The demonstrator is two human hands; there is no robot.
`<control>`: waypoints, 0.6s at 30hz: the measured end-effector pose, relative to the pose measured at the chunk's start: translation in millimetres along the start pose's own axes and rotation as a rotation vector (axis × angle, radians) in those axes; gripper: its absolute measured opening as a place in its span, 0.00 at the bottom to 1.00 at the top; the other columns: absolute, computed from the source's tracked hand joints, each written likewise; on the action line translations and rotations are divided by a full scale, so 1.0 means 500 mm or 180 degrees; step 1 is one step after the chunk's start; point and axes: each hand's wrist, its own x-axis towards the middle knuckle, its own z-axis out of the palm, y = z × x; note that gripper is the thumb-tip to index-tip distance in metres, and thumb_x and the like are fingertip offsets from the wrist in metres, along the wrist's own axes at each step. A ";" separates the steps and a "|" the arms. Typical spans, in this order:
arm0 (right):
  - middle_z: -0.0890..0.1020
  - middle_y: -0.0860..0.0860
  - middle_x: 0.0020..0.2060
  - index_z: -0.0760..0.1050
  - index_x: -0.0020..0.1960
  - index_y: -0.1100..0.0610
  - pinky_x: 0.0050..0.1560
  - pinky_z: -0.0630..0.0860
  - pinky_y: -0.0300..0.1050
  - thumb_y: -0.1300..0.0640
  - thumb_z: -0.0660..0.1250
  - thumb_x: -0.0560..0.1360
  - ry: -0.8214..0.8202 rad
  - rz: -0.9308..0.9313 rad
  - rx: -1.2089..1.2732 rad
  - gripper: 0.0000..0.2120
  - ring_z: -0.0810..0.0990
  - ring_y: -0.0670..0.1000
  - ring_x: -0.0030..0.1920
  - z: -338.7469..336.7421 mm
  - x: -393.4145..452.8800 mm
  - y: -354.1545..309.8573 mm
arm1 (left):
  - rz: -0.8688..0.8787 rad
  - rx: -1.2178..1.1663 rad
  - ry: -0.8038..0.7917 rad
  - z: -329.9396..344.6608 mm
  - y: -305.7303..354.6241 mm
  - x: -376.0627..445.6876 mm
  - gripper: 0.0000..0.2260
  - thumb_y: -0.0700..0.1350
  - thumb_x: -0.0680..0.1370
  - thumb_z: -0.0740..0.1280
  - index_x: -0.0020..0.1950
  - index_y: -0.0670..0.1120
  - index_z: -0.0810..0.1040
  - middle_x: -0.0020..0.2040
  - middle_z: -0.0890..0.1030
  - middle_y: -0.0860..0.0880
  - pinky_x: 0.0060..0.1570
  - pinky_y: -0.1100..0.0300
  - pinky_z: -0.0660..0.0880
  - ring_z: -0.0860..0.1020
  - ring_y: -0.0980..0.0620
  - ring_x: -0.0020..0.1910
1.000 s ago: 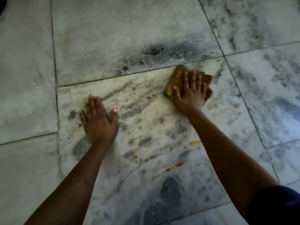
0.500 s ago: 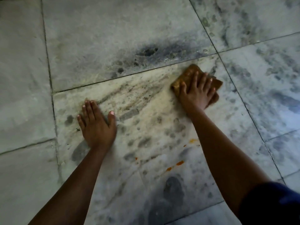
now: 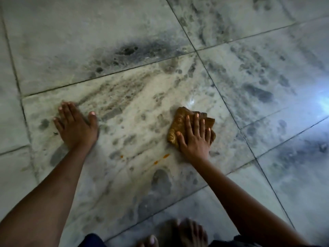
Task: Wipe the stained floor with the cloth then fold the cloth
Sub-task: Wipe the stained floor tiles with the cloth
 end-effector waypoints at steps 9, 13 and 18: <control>0.49 0.52 0.76 0.50 0.76 0.46 0.73 0.40 0.56 0.37 0.47 0.77 -0.0104 -0.1692 -0.0094 0.29 0.42 0.54 0.75 0.058 -0.082 -0.094 | -0.0092 -0.0026 -0.0342 -0.008 -0.007 0.012 0.32 0.57 0.80 0.52 0.77 0.40 0.47 0.78 0.47 0.43 0.73 0.48 0.39 0.45 0.47 0.76; 0.44 0.48 0.75 0.43 0.75 0.44 0.71 0.35 0.49 0.34 0.45 0.75 0.0179 -0.0884 -0.0112 0.32 0.44 0.54 0.75 0.033 -0.055 0.013 | -0.0073 0.0001 -0.0533 -0.012 -0.012 0.021 0.33 0.58 0.80 0.52 0.77 0.42 0.44 0.78 0.44 0.44 0.73 0.49 0.38 0.43 0.48 0.76; 0.41 0.52 0.76 0.41 0.76 0.44 0.73 0.35 0.55 0.35 0.42 0.74 0.0083 -0.0166 0.0019 0.33 0.38 0.55 0.75 -0.007 0.038 0.023 | 0.0061 -0.0012 -0.0605 -0.033 -0.027 0.006 0.34 0.59 0.80 0.53 0.77 0.42 0.43 0.78 0.43 0.45 0.73 0.50 0.38 0.43 0.48 0.76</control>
